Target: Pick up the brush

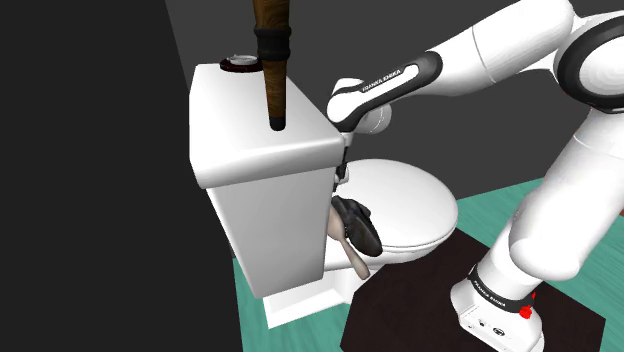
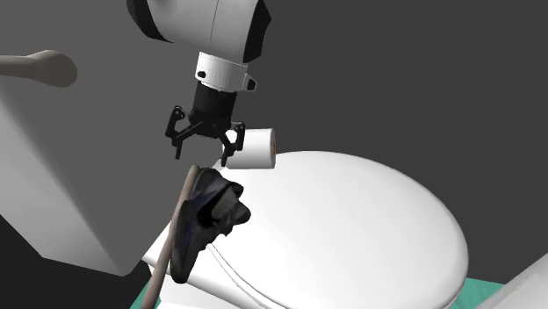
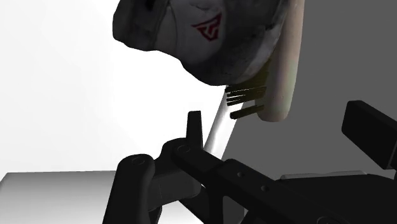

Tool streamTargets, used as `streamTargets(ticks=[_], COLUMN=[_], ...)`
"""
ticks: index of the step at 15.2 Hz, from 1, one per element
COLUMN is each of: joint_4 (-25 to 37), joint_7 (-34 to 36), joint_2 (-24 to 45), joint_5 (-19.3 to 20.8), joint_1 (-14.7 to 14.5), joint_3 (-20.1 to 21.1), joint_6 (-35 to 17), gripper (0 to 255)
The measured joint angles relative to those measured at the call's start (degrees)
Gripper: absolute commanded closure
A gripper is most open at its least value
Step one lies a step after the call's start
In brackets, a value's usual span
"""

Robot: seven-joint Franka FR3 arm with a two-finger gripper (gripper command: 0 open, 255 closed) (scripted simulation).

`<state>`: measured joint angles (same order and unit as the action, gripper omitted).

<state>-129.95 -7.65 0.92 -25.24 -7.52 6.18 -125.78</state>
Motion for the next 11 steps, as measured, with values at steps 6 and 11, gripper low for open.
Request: streamTargets(ticks=[6,11], joint_4=[-0.91,-0.9], joint_7=[-1.11,-1.09], joint_2=[2.02,2.03], joint_5=[-0.68,-0.69], joint_1=[-0.27,-0.3], joint_3=[0.21,0.25], joint_6=[-2.54,-2.54], gripper=[255,255])
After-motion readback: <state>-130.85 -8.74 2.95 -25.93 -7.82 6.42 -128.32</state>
